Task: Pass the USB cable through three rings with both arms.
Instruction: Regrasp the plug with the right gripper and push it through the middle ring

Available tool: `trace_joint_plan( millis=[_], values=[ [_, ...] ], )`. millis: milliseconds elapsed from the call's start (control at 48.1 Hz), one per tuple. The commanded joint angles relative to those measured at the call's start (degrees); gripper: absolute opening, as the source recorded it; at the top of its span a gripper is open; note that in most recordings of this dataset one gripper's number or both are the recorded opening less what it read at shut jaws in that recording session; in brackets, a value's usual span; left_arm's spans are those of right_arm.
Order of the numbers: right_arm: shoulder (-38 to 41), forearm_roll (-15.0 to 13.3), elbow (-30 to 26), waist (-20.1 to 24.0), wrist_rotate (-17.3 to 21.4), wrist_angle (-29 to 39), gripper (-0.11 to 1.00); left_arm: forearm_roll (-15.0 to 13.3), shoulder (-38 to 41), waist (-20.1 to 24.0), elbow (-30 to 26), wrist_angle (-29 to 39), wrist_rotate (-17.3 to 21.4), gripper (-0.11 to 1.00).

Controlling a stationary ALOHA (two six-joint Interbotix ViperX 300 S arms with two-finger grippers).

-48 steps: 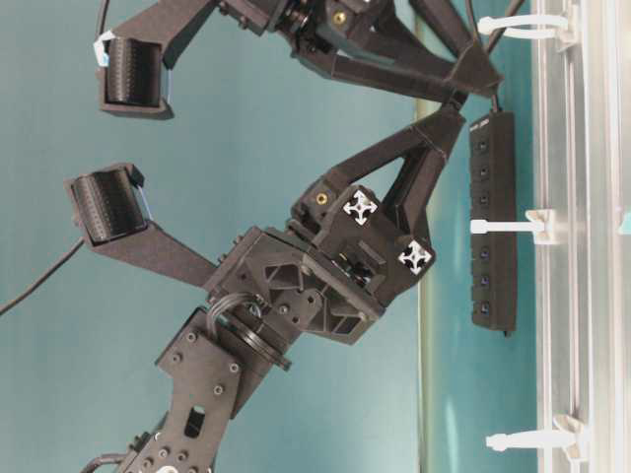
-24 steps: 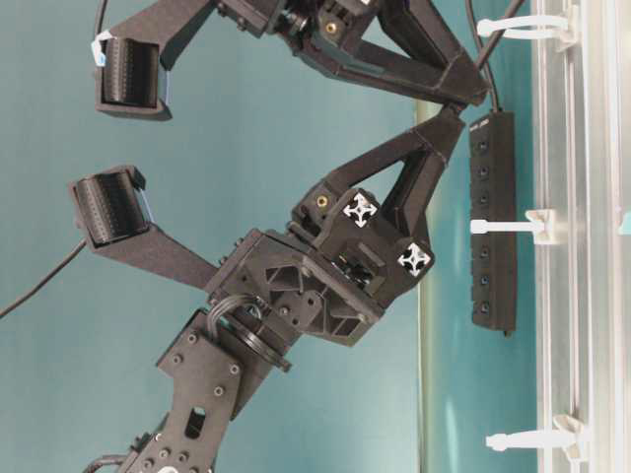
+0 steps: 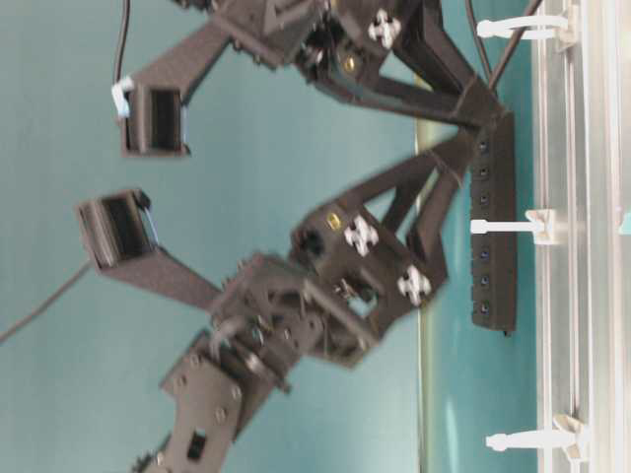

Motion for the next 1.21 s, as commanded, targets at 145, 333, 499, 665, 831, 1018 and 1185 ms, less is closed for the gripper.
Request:
trace_joint_plan(
  millis=[145, 333, 499, 665, 831, 1018, 1185],
  values=[
    [1.0, -0.2, -2.8, -0.2, -0.4, 2.8, -0.05, 0.1, -10.3, 0.1, 7.3, -0.4, -0.9, 0.89],
    [2.6, -0.8, -4.7, -0.5, -0.4, 6.9, -0.05, 0.1, -20.0, 0.3, 13.9, -0.4, -1.1, 0.89],
    [4.7, -2.8, -7.4, -0.5, -0.5, 10.4, -0.05, 0.1, -26.4, 0.4, 17.7, -0.4, -1.2, 0.89],
    [7.1, -3.7, -9.7, -0.7, -1.4, 12.4, -0.05, 0.2, -29.1, 0.4, 19.8, -0.3, -1.3, 0.88],
    [9.0, -3.5, -10.8, -0.5, -5.7, 12.4, -0.05, 0.1, -29.2, 0.4, 19.9, 0.7, -1.3, 0.88],
    [9.5, -3.5, -11.1, -0.5, -7.2, 12.3, -0.05, 0.1, -29.4, 0.4, 20.0, 0.8, -1.3, 0.88],
    [9.7, -3.5, -11.1, -0.5, -7.4, 11.2, -0.05, 0.1, -29.4, 0.7, 20.0, 0.8, -1.3, 0.88]
  ],
)
